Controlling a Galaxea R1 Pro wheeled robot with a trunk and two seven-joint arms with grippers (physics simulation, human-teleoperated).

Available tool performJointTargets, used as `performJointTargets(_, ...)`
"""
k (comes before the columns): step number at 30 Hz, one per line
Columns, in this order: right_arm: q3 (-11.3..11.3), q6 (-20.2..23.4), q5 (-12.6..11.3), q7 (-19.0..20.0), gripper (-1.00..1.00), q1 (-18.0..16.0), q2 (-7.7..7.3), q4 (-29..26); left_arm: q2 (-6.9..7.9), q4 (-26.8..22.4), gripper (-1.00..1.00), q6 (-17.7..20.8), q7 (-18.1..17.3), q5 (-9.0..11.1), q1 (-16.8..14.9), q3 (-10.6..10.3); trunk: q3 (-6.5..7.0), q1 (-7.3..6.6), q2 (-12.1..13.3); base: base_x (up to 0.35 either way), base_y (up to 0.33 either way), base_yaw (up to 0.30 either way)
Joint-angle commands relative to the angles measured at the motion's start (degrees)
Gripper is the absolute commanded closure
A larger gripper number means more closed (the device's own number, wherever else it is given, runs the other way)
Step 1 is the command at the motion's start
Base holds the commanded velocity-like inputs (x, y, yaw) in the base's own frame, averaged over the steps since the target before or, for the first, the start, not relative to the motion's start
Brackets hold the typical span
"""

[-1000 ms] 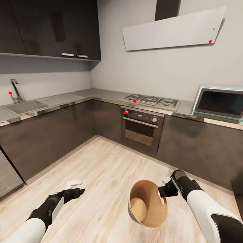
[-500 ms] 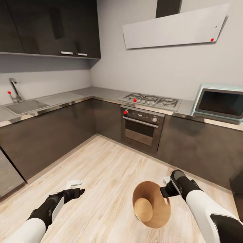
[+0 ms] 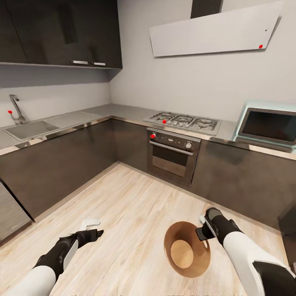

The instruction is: Put the three can of soda from the living room inside the tash can in the kitchen.

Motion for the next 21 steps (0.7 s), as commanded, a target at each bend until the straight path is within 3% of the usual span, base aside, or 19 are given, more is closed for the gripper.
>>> performJointTargets(1, -0.19, 0.11, -1.48, 0.24, 1.0, -0.02, 0.19, 0.04, 0.0, 0.01, -1.0, 0.0, 0.0, -0.02, 0.01, 0.0, 0.1, -0.23, 0.41, 0.0, 0.0, 0.0)
performJointTargets(11, -0.09, 0.01, -1.4, 0.34, 1.0, 0.0, 1.95, 0.33, 0.0, 0.01, -1.0, 0.0, 0.0, -0.04, 0.01, -0.01, 0.98, -2.43, 4.42, 0.0, 0.0, 0.0)
performJointTargets(21, -0.09, 0.16, -1.33, 0.32, 1.0, 0.0, 2.8, 0.44, 0.0, 0.01, -1.0, -0.08, 0.09, 0.01, 0.01, -0.01, 1.87, -4.62, 8.43, 0.0, 0.0, 0.0)
